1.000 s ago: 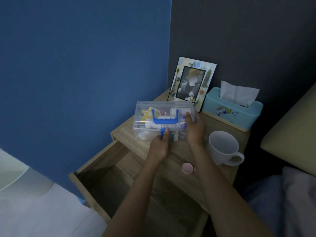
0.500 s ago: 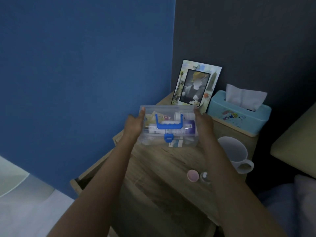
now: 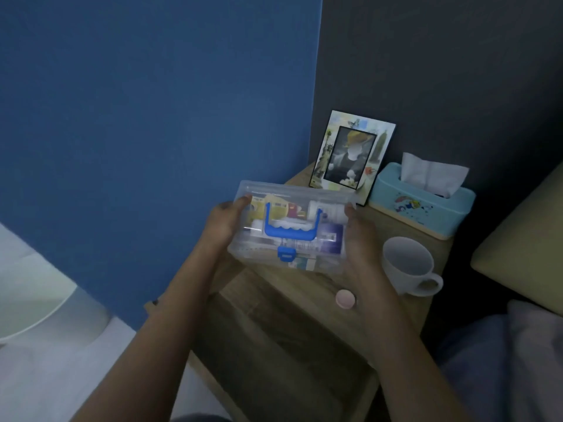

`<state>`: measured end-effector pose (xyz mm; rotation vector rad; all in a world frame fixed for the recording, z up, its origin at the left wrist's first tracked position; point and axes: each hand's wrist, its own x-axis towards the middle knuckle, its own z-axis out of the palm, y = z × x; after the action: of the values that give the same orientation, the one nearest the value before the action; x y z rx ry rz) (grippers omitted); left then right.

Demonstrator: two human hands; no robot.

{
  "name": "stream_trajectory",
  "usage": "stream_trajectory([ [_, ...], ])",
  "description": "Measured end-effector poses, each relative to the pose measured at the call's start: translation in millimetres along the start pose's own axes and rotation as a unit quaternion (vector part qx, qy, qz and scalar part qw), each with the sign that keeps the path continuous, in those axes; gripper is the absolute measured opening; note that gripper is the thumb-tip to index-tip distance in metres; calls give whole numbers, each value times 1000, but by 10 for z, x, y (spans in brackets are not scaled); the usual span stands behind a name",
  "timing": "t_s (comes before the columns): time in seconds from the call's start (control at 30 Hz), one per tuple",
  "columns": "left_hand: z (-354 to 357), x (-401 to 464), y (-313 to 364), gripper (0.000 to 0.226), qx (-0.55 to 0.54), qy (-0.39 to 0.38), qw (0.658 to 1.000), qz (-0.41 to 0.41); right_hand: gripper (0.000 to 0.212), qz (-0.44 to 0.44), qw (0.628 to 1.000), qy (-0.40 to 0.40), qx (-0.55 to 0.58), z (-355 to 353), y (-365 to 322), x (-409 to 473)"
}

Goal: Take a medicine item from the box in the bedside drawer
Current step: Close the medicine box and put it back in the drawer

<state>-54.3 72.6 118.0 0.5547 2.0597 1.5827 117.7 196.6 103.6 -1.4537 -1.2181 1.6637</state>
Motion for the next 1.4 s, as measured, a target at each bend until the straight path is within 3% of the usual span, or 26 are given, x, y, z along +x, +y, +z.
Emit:
stream_trajectory([
  [0.27,-647,-614,-244,27,-9,-42,999,-31,42,17,998,23,64,86,537,-1150],
  [0.43,-899,-776,-490,21,20,-55,998,-24,28,21,991,43,125,178,961,-1641],
  [0.53,-956,-735,-627,30,32,-61,997,-38,29,14,989,42,144,241,1199,-1804],
  [0.7,-952,-573,-889,21,103,-113,988,-31,24,33,989,33,140,289,1499,-1792],
  [0.9,-837,-393,-1218,62,158,-205,964,-65,39,102,989,52,93,319,1849,-1566],
  [1.1,-691,-264,-1551,30,173,-217,957,-88,33,148,984,51,83,328,2120,-1349],
  [1.27,-594,-158,-1667,44,191,-214,953,-98,33,136,988,40,61,314,2207,-1221],
  [1.4,-556,-129,-1719,28,169,-212,958,-98,37,125,991,38,22,306,2217,-1143],
])
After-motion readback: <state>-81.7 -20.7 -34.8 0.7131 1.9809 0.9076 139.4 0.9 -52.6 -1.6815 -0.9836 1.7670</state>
